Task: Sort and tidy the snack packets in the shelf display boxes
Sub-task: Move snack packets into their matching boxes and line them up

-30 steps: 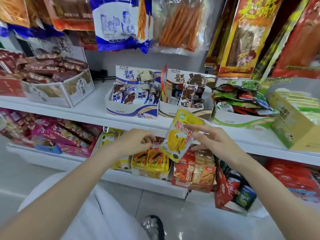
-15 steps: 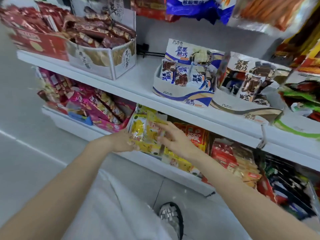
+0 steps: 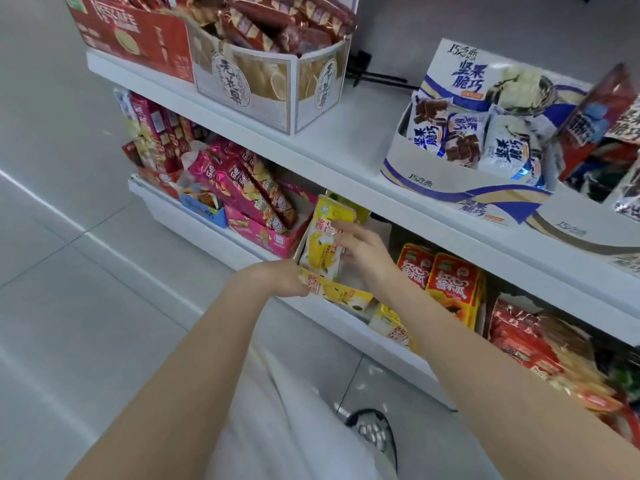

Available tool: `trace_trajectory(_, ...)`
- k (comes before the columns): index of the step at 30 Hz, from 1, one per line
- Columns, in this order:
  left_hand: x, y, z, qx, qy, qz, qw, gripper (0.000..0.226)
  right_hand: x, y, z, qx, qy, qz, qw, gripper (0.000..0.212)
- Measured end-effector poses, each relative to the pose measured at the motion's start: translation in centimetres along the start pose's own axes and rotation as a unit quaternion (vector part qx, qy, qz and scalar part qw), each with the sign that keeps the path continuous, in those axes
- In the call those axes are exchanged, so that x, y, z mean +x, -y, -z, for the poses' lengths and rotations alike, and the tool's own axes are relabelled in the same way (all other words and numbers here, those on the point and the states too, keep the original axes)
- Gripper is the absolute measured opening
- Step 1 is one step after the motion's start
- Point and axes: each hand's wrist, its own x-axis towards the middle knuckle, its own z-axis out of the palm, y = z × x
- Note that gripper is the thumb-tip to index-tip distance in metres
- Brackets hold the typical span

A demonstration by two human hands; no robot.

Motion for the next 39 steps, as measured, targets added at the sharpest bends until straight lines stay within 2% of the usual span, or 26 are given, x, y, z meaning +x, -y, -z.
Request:
trace_trajectory(2,0.0,0.2,0.0,0.002,0.006,-0.008,1.000,0.061,0.3,-0.9,-0.4,-0.030,0.007,-0.028,0.999,0.033)
trace_trajectory(5,-0.2,0.2,-0.1,0.005,0.009,-0.015,1.000,0.060,0.8,-2.4,-1.0,-0.142,0.012,-0.058,0.988,0.043)
trace_trajectory(12,-0.4,-0.4,0.3,0.027,0.009,-0.005,1.000,0.054,0.4,-3.4,-0.2,-0.152,0.015,-0.065,0.986,0.044)
trace_trajectory(15,-0.6,-0.8,0.7,0.001,-0.049,-0.006,0.999,0.045,-2.6,-3.2,2.2,-0.160,-0.006,-0.036,0.986,0.041)
trace_trajectory(18,-1.7,-1.8,1.0,-0.012,-0.130,-0.042,0.991,0.036,-7.6,-3.2,5.6,-0.210,-0.031,0.011,0.977,0.037)
trace_trajectory(21,-3.4,-4.7,1.6,-0.048,-0.242,-0.138,0.959,0.031,-13.9,-2.3,9.9,-0.218,-0.082,0.038,0.972,0.035)
trace_trajectory(24,-5.7,-9.8,2.3,-0.110,-0.348,-0.266,0.892,0.027,-19.5,-1.6,14.4,-0.209,-0.152,0.060,0.964,0.028)
trace_trajectory(26,-7.0,-13.7,2.3,-0.157,-0.366,-0.332,0.855,0.025,-22.7,-1.0,17.3,-0.195,-0.195,0.069,0.959,0.026)
trace_trajectory(29,-7.9,-19.6,1.7,-0.164,-0.364,-0.410,0.820,0.026,-25.8,0.3,21.3,-0.161,-0.267,0.062,0.948,0.024)
trace_trajectory(32,-7.7,-24.9,0.9,-0.121,-0.359,-0.454,0.806,0.028,-26.5,1.6,25.6,-0.168,-0.332,0.063,0.926,0.021)
trace_trajectory(39,-7.6,-32.8,-0.4,-0.071,-0.396,-0.450,0.797,0.031,-24.7,5.1,31.7,-0.264,-0.386,0.110,0.877,0.026)
